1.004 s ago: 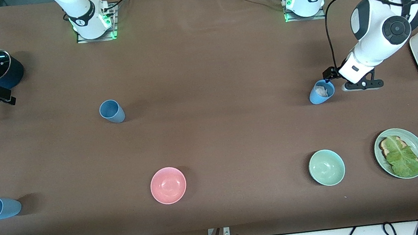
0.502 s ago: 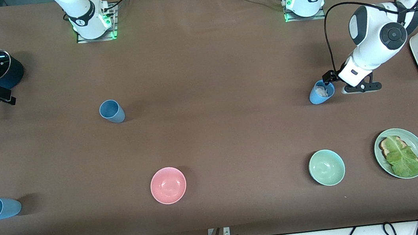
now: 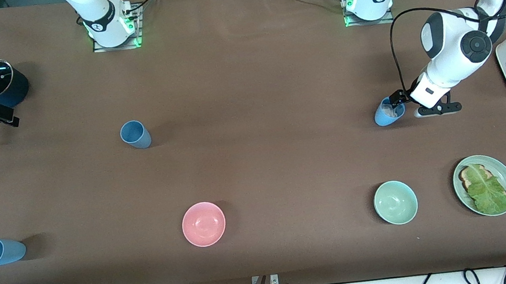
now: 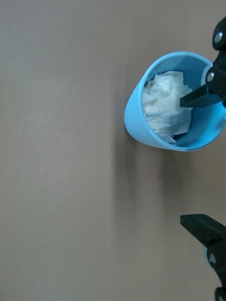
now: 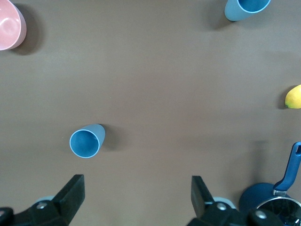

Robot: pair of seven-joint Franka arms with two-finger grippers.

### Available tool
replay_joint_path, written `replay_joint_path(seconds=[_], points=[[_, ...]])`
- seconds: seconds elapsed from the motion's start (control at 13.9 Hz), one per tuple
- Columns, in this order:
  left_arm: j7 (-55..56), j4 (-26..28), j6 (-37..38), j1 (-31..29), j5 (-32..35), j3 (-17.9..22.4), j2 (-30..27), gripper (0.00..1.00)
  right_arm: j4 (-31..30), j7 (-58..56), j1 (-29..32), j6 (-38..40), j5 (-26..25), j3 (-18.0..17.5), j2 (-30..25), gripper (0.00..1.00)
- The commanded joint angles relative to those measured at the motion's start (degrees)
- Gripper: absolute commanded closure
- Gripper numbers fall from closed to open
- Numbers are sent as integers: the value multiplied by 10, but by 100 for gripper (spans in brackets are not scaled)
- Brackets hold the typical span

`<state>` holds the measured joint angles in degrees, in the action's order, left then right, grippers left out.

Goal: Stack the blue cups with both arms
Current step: 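Lift the tissue cup with the left gripper while the right gripper reaches the empty cup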

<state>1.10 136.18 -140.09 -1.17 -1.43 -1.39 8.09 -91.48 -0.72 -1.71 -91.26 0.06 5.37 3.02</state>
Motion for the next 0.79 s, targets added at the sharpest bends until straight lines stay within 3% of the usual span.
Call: replay_joint_path(seconds=[0.0, 0.43, 0.72], points=[[-9, 5, -21, -1, -15, 2, 16, 0, -4, -1, 1, 6, 8, 1, -7, 0], [-4, 3, -33, 3, -16, 1, 46, 5, -4, -1, 1, 6, 7, 1, -7, 0], [2, 3, -30, 11, -64, -4, 47, 30, -4, -1, 1, 6, 8, 1, -7, 0]])
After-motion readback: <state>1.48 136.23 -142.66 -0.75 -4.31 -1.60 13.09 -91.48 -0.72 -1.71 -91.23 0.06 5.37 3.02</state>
